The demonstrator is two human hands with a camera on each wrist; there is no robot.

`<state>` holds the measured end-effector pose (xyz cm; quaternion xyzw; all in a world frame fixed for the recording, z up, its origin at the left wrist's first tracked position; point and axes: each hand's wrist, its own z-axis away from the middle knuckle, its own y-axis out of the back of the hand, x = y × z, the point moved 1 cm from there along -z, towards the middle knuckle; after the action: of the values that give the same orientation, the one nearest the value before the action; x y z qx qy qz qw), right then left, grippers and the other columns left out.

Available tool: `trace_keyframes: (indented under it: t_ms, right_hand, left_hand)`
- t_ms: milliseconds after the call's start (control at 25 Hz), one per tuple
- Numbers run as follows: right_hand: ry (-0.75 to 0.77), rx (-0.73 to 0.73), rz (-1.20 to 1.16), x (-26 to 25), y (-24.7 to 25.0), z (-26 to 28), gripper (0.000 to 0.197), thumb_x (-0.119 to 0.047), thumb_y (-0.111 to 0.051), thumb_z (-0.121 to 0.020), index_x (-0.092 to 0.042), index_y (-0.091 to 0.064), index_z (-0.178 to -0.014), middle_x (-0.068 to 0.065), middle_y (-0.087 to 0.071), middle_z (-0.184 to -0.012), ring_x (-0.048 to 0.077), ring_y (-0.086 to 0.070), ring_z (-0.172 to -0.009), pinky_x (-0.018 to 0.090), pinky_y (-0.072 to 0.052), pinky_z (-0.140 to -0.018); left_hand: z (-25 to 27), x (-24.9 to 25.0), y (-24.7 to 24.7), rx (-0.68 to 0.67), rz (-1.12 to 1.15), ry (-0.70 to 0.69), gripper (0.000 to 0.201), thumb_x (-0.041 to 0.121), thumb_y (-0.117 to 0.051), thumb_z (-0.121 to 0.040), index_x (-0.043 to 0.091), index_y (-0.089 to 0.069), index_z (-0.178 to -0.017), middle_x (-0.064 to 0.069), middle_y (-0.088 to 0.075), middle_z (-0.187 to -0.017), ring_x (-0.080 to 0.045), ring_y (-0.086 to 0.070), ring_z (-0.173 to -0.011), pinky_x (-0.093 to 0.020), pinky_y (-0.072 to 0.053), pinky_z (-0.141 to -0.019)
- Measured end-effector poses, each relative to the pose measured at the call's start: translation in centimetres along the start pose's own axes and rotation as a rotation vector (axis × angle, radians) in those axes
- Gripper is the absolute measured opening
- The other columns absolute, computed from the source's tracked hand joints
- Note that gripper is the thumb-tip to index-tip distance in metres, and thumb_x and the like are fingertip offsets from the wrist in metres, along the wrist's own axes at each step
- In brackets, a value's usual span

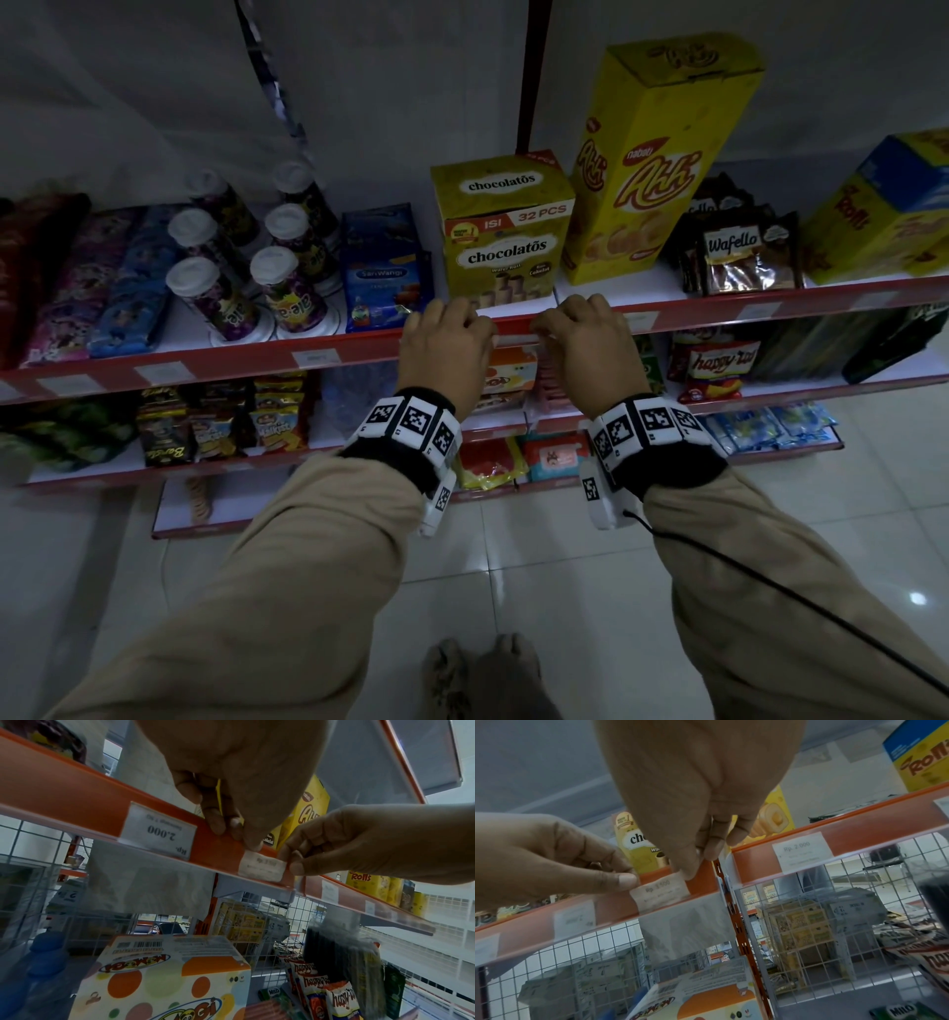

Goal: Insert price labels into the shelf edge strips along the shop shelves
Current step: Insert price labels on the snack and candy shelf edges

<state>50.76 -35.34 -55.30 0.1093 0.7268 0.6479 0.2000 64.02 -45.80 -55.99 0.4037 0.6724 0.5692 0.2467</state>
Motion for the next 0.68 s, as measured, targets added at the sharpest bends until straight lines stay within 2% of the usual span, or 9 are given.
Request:
trace_keyframes:
  t_ms: [160,320,480,680]
  right_hand:
    - [0.013,0.045,-0.035,0.2,0.2,-0.1,0.026,-0.01,-0.052,-0.09,-0.016,-0.06,-0.114,0.011,-0.06,-0.11,0.034,-0.047,-0.106,0.042,-0.036,-0.082]
    - [0.031,0.094,-0.064,0.4,0.4,-0.1,0.02,-0.009,-0.056,-0.087,-0.013,-0.064,-0.105,0.013,-0.06,-0.105,0.036,-0.049,-0.101,0.042,-0.038,-0.077]
    - [0.039,0.095,-0.125,-0.2,0.5,-0.4,0.023,-0.012,-0.058,-0.086,-0.015,-0.064,-0.108,0.013,-0.056,-0.114,0.035,-0.047,-0.106,0.044,-0.04,-0.082]
    - [0.074,0.102,-0.1,-3.0,0.0,-0.7,0.024,-0.014,-0.059,-0.083,-0.018,-0.065,-0.106,0.011,-0.054,-0.12,0.033,-0.044,-0.114,0.041,-0.036,-0.084]
  left_hand:
    - [-0.1,-0.1,0.3,-0.022,-0.015,0.006,0.024,0.028,-0.05,-0.096,0.015,-0.069,-0.103,-0.006,-0.06,-0.108,-0.029,-0.05,-0.098,-0.039,-0.033,-0.081]
    - [0.2,-0.4,1.1,0.0,0.048,0.004,0.022,0.018,-0.054,-0.091,0.013,-0.064,-0.11,-0.007,-0.063,-0.112,-0.03,-0.053,-0.098,-0.04,-0.035,-0.083]
    - [0.8,-0.9,2.1,0.002,-0.017,0.035,0.021,0.02,-0.053,-0.091,0.015,-0.069,-0.104,-0.004,-0.064,-0.109,-0.029,-0.053,-0.097,-0.039,-0.033,-0.084]
    - [2.5,-3.1,2.9,-0.03,-0.096,0.095,0.025,0.026,-0.05,-0.092,0.018,-0.067,-0.109,-0.003,-0.061,-0.109,-0.028,-0.049,-0.105,-0.039,-0.032,-0.087]
